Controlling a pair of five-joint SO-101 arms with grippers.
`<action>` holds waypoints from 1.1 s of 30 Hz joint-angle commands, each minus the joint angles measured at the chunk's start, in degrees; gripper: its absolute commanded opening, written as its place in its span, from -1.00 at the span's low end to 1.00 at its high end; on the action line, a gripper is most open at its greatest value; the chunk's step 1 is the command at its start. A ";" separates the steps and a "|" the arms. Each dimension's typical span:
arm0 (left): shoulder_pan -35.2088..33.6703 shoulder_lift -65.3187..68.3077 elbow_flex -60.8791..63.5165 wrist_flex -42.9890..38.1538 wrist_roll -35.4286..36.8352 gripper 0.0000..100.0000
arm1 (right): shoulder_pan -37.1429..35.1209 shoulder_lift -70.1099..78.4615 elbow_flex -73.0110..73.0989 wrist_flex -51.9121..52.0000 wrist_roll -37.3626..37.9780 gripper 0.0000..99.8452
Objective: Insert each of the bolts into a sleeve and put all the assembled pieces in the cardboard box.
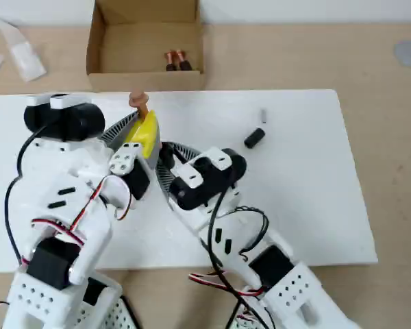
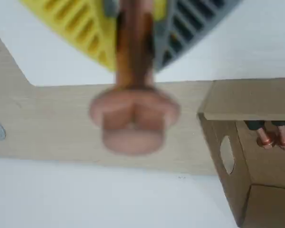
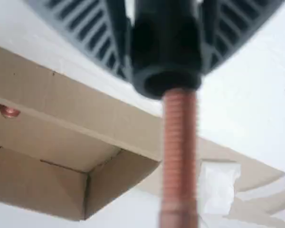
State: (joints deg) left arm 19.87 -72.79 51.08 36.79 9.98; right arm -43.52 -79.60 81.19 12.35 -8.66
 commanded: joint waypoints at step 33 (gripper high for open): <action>4.13 -0.22 -4.40 13.98 -8.00 -0.89 | 1.10 -1.10 -0.75 -1.93 -0.09 -0.98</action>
State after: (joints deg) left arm 24.18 -72.79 50.29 49.71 2.24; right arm -43.52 -79.69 81.27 12.35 -8.66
